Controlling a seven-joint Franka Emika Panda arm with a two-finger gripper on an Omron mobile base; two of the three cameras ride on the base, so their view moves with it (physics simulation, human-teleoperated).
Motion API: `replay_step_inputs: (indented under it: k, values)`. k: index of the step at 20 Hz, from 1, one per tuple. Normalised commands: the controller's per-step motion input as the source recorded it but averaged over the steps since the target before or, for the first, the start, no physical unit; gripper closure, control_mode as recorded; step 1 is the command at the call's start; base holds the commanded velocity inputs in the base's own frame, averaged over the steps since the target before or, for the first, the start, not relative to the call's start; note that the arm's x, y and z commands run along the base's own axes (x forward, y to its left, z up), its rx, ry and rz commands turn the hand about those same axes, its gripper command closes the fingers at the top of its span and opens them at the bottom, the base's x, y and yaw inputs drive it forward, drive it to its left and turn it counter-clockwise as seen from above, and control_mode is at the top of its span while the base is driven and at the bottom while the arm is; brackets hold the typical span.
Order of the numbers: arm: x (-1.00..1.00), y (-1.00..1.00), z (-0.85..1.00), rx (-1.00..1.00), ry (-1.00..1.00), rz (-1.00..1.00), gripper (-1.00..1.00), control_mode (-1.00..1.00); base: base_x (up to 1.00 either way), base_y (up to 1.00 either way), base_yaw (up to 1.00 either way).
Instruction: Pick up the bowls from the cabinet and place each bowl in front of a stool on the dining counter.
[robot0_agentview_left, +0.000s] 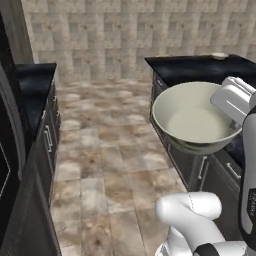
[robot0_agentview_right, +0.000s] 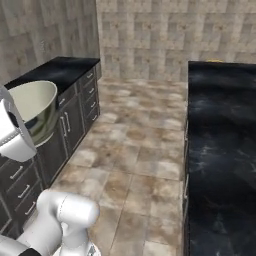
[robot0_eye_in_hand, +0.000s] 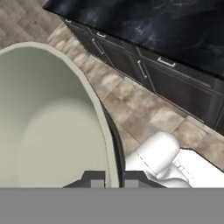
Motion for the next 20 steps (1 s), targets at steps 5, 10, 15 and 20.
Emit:
replay_step_inputs:
  k: [5,10,15,20]
  values:
    - [0.00,0.00,0.00,0.00,0.00,0.00,1.00,1.00,1.00,-0.06,-0.06]
    - [0.00,0.00,0.00,0.00,0.00,0.00,1.00,1.00,1.00,-0.14,-0.07]
    - [0.00,0.00,0.00,0.00,0.00,0.00,1.00,1.00,1.00,-0.09,-0.05]
    - [0.00,0.00,0.00,0.00,0.00,0.00,1.00,1.00,1.00,0.00,-0.08]
